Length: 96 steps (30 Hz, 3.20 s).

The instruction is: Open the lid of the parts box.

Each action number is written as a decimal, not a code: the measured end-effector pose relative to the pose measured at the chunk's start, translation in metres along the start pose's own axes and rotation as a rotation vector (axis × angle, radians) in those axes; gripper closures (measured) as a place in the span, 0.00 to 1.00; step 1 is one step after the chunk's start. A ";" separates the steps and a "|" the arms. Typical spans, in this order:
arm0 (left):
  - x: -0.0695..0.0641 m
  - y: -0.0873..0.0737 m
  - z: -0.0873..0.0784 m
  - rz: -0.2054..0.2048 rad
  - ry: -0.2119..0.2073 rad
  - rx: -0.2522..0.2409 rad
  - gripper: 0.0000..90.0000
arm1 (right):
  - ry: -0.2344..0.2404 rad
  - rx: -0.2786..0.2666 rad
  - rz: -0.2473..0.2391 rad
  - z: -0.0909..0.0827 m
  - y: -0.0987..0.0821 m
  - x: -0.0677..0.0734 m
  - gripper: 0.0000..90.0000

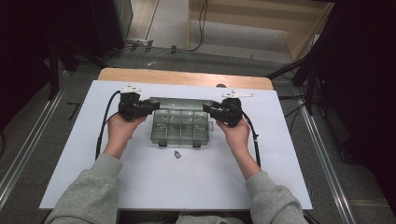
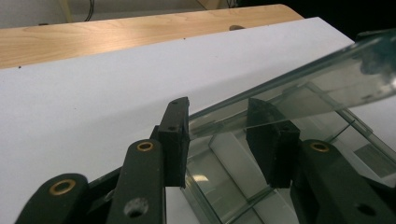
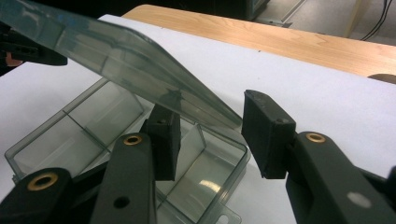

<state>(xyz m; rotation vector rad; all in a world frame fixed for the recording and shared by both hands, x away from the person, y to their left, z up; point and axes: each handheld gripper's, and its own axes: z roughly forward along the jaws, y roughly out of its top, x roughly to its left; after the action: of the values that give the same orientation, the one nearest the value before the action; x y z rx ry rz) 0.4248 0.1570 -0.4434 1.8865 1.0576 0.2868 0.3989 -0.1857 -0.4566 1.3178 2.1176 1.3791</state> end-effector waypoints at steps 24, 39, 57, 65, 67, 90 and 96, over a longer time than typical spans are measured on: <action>0.001 0.003 0.012 0.002 0.057 -0.054 0.66 | -0.073 -0.033 0.053 0.011 0.004 -0.001 0.66; -0.003 0.000 0.021 0.032 0.122 -0.098 0.66 | -0.126 -0.071 0.068 0.020 0.003 -0.001 0.69; 0.005 -0.006 0.033 0.005 0.120 -0.097 0.66 | -0.172 -0.062 0.073 0.034 -0.004 -0.005 0.74; 0.008 -0.009 0.038 0.014 0.128 -0.091 0.66 | -0.171 -0.058 0.092 0.038 -0.007 -0.006 0.73; 0.009 -0.010 0.039 0.009 0.129 -0.089 0.66 | -0.171 -0.055 0.088 0.039 -0.007 -0.007 0.73; 0.010 -0.017 0.054 0.019 0.154 -0.087 0.63 | -0.197 -0.029 0.065 0.056 -0.017 -0.012 0.71; 0.015 -0.020 0.060 -0.018 0.138 -0.089 0.61 | -0.195 -0.026 0.093 0.061 -0.019 -0.014 0.71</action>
<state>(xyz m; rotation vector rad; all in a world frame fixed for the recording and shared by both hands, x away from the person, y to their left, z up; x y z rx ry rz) 0.4573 0.1361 -0.4951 1.7969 1.1346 0.4517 0.4359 -0.1647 -0.5065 1.4923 1.9265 1.2516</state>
